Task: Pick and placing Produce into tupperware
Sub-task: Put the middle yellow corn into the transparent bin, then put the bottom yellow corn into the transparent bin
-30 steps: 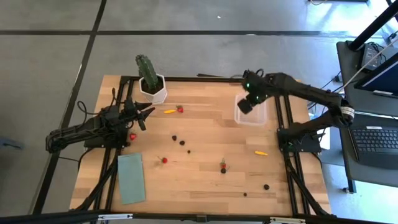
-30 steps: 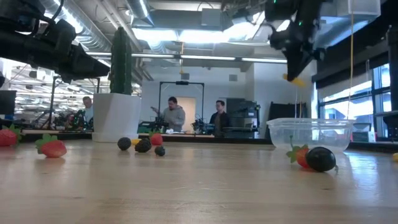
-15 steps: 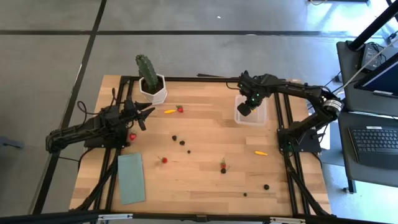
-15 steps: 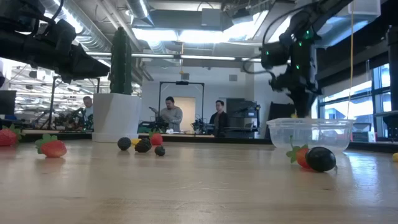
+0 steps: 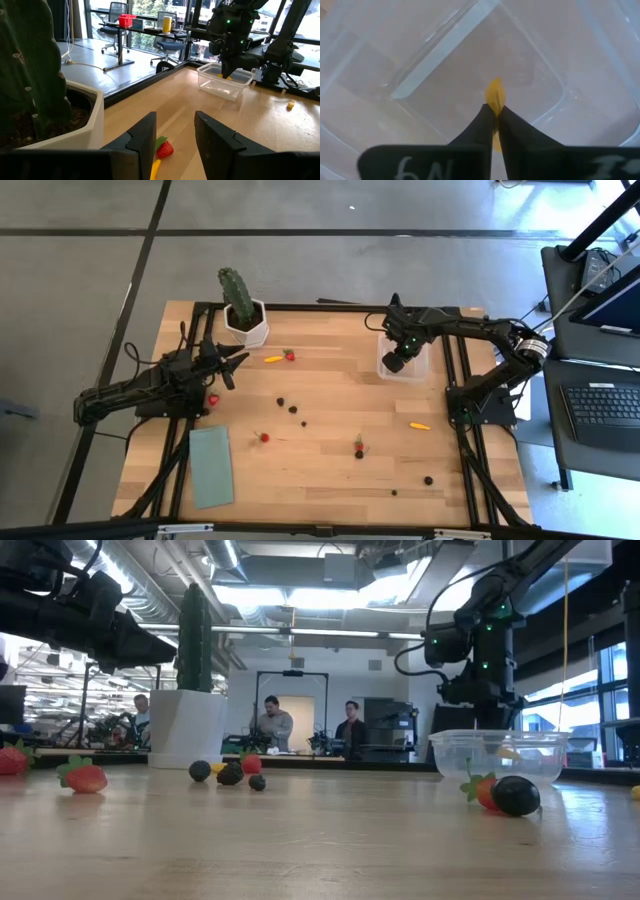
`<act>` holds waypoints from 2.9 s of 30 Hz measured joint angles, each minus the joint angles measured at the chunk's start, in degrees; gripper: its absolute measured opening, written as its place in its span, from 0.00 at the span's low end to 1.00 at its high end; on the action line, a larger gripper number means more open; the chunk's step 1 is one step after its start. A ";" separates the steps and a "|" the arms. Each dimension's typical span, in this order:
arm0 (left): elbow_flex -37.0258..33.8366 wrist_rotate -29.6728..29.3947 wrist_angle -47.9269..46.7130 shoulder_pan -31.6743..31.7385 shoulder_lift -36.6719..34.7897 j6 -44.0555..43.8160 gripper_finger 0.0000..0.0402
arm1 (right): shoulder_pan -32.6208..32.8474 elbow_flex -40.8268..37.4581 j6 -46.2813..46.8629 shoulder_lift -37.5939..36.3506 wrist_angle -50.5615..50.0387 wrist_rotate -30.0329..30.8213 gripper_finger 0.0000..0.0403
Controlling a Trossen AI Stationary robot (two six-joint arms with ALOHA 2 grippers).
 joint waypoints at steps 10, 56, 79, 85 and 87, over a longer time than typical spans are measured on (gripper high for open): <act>0.00 0.00 0.00 -0.02 0.01 0.00 0.31 | 0.00 1.58 -1.08 -0.02 0.21 -0.01 0.29; 0.00 0.01 0.02 -0.01 0.00 0.07 0.31 | 55.26 -13.06 24.67 -25.17 -2.08 -7.41 0.69; 0.00 0.02 0.02 0.00 0.01 0.07 0.31 | 59.52 -21.27 23.67 -13.38 8.17 -1.14 0.54; 0.00 0.02 0.02 0.00 0.00 0.07 0.31 | 59.52 -21.61 21.79 -10.13 10.18 -1.08 0.47; 0.00 0.02 0.01 0.00 0.01 0.07 0.31 | 59.52 -21.64 21.72 -10.08 10.13 -1.06 0.45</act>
